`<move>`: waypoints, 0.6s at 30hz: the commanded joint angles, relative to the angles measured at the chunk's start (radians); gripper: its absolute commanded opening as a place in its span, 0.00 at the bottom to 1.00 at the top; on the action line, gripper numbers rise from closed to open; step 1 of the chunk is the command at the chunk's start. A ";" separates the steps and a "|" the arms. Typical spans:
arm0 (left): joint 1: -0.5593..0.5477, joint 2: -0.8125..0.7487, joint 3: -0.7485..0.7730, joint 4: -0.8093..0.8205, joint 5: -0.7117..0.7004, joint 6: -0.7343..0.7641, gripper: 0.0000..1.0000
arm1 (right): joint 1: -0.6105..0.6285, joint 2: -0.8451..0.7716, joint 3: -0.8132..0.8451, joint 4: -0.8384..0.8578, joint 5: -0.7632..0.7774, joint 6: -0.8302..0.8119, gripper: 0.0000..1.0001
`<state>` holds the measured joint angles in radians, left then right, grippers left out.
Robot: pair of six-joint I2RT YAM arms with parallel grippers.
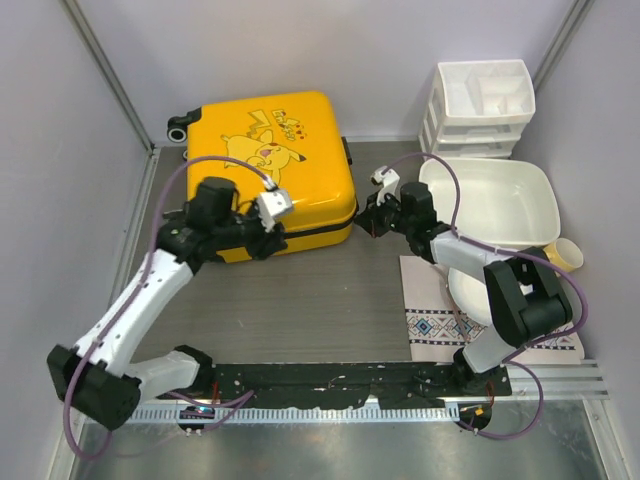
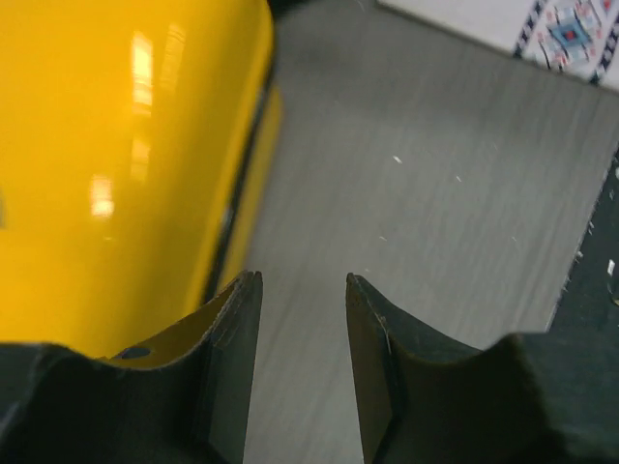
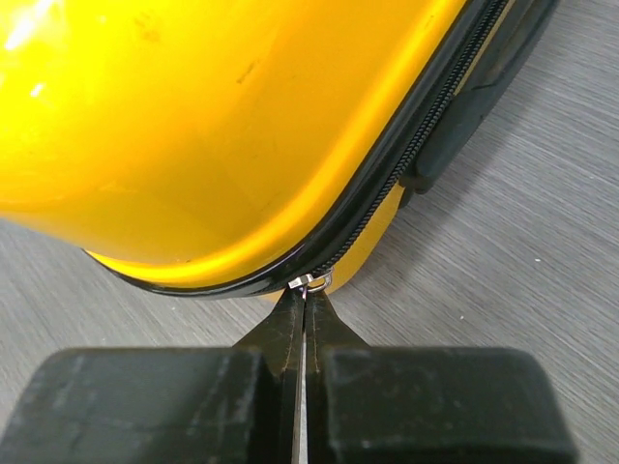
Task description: Open, take out, and arrange the luggage
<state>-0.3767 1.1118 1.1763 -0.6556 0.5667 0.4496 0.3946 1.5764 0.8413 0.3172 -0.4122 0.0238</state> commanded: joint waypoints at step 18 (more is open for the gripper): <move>-0.209 0.468 0.040 0.460 -0.352 -0.457 0.45 | 0.141 -0.139 -0.090 0.144 0.104 0.286 0.01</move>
<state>-0.6308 1.5631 1.1507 -0.2760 0.2813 0.0681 0.4900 1.4982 0.7399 0.4076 -0.3317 0.2298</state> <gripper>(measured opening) 0.382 0.036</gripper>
